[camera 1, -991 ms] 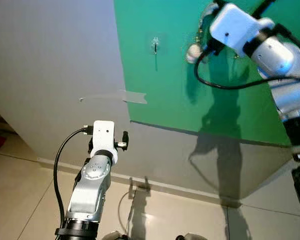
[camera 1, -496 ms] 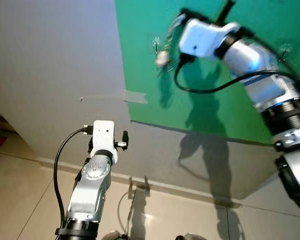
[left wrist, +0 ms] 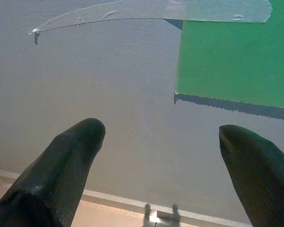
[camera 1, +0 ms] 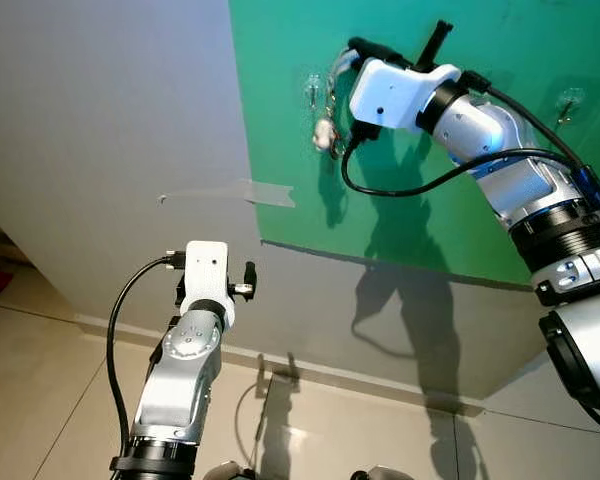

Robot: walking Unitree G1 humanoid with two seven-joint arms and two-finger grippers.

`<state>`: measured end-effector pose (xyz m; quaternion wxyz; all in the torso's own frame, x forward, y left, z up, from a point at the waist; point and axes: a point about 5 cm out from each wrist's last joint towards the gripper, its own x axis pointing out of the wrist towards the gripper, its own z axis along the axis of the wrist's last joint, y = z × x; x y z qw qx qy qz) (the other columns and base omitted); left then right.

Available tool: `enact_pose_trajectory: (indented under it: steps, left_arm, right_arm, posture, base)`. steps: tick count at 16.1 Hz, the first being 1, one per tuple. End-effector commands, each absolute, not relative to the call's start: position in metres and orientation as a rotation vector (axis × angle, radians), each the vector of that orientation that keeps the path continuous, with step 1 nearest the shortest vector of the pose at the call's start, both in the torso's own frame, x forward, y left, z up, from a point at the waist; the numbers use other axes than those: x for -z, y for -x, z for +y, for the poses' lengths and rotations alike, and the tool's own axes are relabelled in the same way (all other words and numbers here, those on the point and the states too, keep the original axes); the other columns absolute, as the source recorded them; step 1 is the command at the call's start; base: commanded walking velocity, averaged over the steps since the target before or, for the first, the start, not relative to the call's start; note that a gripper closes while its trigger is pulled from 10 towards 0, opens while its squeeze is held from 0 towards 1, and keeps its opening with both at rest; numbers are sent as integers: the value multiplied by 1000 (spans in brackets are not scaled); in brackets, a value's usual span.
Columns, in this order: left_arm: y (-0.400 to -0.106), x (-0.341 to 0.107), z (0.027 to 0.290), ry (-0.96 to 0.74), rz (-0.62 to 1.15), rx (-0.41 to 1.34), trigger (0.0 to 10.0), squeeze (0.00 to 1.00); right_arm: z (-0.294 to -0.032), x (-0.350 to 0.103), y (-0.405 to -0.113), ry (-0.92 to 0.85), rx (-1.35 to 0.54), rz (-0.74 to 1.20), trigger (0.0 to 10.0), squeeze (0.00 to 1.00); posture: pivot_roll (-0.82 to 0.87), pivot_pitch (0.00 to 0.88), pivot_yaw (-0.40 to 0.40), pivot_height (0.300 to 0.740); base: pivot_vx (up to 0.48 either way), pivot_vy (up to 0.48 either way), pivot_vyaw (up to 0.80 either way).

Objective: Hang keys on a hook

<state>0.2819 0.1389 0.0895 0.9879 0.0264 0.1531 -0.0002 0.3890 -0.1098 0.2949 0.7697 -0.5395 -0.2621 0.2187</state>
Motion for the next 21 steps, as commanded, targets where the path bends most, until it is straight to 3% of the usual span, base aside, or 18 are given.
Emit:
enact_pose_trajectory:
  steps: [1, 21]
  left_arm:
    - [-280, -91, 141, -58, 305, -11, 10000, 0]
    - [-274, -90, 143, -37, 300, -59, 10000, 0]
  right_arm:
    - [-103, -306, -389, 1188, -473, -613, 0, 0]
    - [-86, -297, -403, 1233, -526, -564, 0, 8]
  posture:
    - [-105, 0, 24, 740]
    - [-48, 0, -35, 740]
  base:
    - [0, 0, 0]
    - [0, 0, 0]
